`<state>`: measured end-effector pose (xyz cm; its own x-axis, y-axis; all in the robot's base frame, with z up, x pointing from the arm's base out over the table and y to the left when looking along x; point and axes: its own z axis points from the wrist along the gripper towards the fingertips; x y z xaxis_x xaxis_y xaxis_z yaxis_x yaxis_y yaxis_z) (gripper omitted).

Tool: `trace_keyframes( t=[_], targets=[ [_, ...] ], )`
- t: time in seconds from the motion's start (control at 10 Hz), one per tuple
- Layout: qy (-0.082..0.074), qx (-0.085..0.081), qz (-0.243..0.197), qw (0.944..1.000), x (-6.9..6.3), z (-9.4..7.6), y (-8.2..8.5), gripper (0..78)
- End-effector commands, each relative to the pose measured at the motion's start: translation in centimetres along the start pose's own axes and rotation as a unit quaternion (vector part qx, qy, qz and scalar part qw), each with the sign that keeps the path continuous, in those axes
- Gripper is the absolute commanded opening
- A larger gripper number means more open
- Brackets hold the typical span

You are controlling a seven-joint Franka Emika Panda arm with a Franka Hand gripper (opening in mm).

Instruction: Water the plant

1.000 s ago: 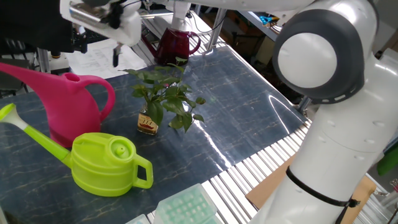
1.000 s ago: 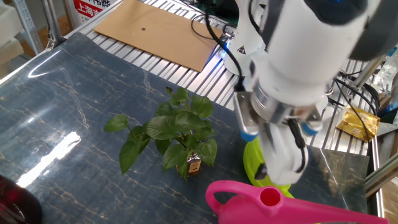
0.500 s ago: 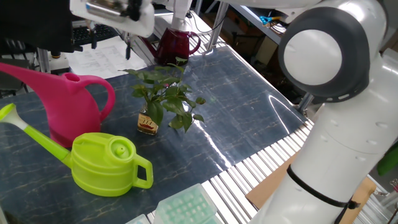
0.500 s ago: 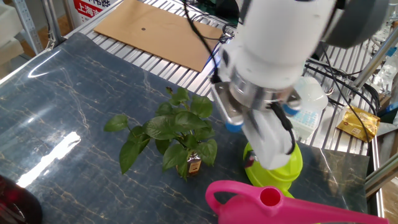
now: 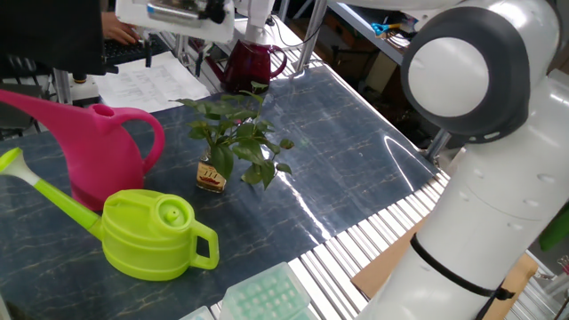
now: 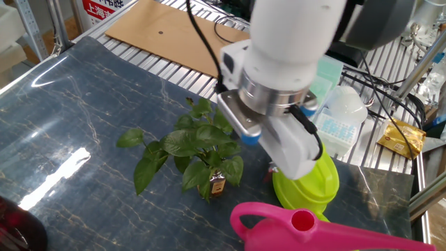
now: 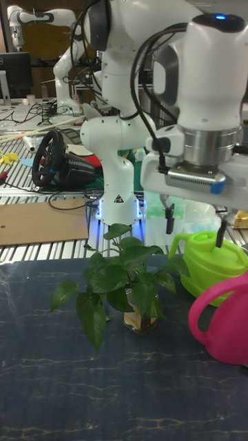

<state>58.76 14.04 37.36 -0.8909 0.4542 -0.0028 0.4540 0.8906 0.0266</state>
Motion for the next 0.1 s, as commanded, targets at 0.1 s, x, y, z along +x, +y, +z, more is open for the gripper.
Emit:
trace_keyframes(
  t=[0.1],
  targets=[
    [0.0,0.0,-0.022,0.9998,-1.44,-1.08,-0.38,77.4]
  ],
)
